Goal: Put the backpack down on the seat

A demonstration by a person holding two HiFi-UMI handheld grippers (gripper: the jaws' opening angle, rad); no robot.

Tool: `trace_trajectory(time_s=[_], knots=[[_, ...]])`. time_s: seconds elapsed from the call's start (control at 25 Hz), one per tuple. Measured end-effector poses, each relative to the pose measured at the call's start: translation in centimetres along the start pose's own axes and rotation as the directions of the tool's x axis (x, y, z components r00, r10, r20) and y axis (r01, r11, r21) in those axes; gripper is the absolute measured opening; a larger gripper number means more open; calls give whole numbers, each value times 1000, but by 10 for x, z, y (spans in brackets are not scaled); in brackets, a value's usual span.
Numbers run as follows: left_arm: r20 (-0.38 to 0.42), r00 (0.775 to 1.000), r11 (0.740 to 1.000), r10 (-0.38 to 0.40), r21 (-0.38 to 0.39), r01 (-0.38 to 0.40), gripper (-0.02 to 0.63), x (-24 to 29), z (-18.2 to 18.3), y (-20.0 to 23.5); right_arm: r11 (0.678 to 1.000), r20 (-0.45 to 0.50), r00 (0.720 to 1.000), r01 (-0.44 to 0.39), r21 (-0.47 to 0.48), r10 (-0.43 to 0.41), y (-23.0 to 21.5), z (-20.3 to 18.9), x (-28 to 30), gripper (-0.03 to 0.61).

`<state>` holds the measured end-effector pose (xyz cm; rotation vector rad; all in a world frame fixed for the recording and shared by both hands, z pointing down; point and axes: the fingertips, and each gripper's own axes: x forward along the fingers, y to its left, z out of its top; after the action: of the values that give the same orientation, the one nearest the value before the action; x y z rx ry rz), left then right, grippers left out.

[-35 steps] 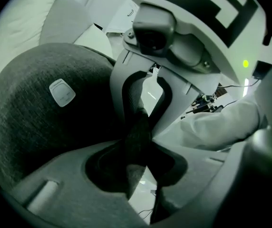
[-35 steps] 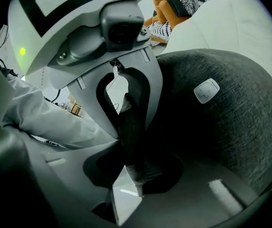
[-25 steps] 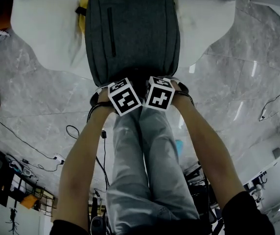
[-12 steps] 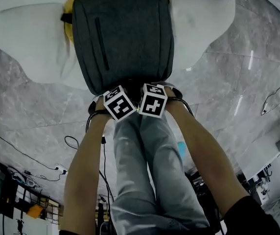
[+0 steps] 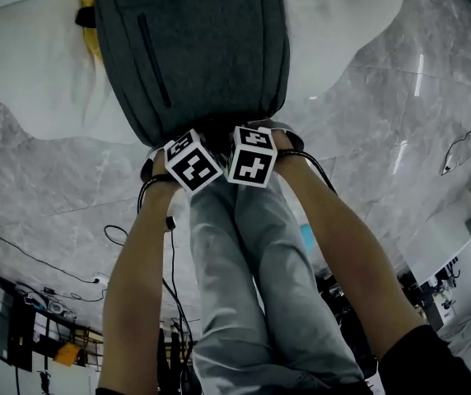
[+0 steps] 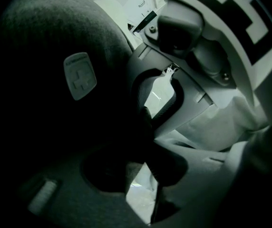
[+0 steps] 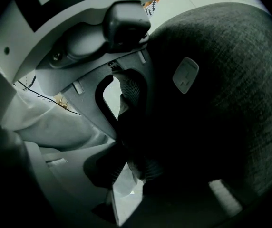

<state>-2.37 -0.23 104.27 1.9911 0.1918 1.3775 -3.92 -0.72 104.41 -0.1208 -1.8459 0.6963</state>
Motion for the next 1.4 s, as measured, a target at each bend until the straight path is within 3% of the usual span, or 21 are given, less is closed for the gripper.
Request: trace_trajectory(time_s=[0.6, 0.96, 1.12, 1.16, 1.2, 1.24, 1.36, 1.4], knots=[[-32, 999, 999, 42, -8, -42, 127, -5, 4, -13, 998, 16, 999, 36, -58, -35, 7, -9, -7, 95], [-34, 999, 1000, 11, -1, -11, 151, -22, 5, -30, 997, 24, 998, -51, -61, 53, 27, -2, -24, 108], [-40, 997, 998, -67, 18, 68, 209, -25, 2, -46, 990, 12, 991, -130, -59, 131, 38, -4, -28, 179], [-45, 994, 995, -100, 9, 100, 217, -25, 0, -51, 988, 7, 988, -152, -39, 153, 40, -6, -26, 237], [-43, 991, 992, -124, -6, 124, 284, -26, -2, -56, 985, 4, 985, -170, -8, 170, 40, -8, -25, 352], [-33, 991, 991, -133, -25, 132, 336, -27, -3, -57, 983, 7, 983, -182, 30, 182, 40, -10, -24, 397], [-13, 996, 993, -88, -85, 86, 334, -35, -8, -47, 971, 48, 981, -194, 138, 189, 38, -15, -24, 377], [-16, 997, 994, -70, -88, 69, 288, -37, -10, -43, 968, 61, 981, -193, 159, 185, 37, -15, -25, 358]])
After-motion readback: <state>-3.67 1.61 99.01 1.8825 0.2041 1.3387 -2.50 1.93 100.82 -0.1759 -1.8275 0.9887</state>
